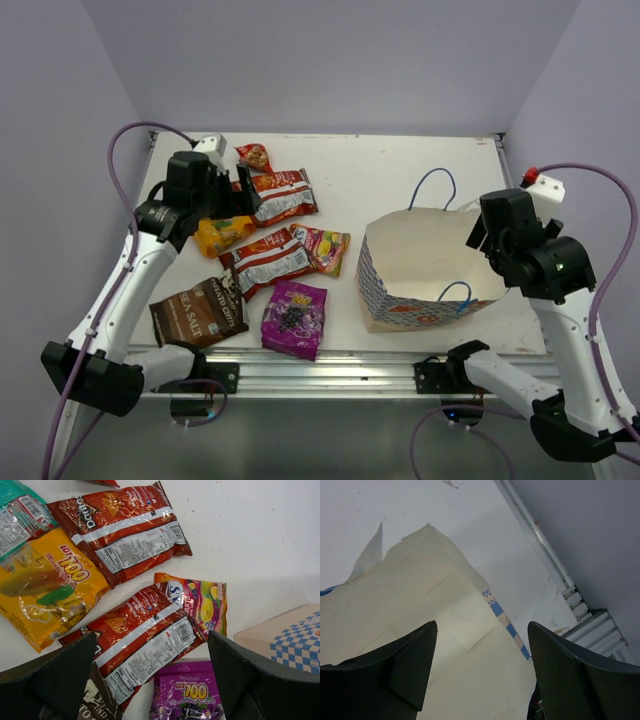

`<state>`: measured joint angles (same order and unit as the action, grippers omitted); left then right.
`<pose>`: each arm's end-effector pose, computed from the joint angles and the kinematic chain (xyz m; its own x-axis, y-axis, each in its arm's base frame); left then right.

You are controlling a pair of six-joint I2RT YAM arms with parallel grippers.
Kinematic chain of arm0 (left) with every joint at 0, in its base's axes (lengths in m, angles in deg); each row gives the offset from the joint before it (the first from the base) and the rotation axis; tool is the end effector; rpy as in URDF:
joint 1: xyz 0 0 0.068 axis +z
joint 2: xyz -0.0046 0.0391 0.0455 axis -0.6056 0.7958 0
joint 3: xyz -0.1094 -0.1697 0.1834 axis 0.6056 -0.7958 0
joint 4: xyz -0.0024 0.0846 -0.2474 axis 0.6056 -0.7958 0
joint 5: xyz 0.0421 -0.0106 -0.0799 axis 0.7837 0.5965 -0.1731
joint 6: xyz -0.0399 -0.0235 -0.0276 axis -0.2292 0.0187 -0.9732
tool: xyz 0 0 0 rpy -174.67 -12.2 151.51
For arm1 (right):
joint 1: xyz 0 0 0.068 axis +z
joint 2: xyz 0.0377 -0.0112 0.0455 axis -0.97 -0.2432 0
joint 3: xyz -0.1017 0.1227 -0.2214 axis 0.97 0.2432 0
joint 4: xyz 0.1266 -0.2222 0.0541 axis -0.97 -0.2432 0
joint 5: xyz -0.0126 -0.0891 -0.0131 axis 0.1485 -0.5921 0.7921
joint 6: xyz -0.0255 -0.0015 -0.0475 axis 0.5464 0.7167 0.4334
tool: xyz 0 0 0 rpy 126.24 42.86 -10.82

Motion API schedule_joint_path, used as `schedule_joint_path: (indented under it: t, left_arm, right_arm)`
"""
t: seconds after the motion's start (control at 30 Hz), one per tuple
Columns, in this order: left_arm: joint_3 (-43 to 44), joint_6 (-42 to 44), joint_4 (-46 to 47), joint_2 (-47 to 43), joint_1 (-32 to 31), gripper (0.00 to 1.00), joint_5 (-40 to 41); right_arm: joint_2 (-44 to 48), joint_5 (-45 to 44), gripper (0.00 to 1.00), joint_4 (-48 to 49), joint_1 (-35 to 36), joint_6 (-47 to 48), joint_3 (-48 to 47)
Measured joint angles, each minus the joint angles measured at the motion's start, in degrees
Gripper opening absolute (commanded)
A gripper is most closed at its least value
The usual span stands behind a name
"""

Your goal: Place the snacks into the paper bag

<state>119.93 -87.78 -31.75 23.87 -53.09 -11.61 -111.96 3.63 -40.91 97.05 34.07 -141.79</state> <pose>0.2405 -0.0700 0.3693 -0.6379 -0.2309 -0.7347 0.0622 0.9354 -0.3480 0.1220 0.0219 0.4233 -0.4937 0.2771 -0.8243 0.5150 0.8570 -0.0203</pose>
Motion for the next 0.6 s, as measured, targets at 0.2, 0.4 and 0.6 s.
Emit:
schedule_joint_path:
  t: [0.2, 0.4, 0.6]
  left_arm:
    - [-1.1, 0.4, 1.4, -0.1, 0.0, 0.96, -1.5]
    - [-1.1, 0.7, 2.0, -0.1, 0.0, 0.97, -2.0]
    - [-1.1, 1.8, 2.0, -0.1, 0.0, 0.97, -2.1]
  right_arm:
    - [1.1, -1.3, 0.78, -0.1, -4.0, 0.1, 2.6]
    - [0.9, -1.1, 0.67, -0.1, -4.3, 0.1, 4.5]
    - [0.4, 0.4, 0.30, -0.1, -5.0, -0.6, 7.3]
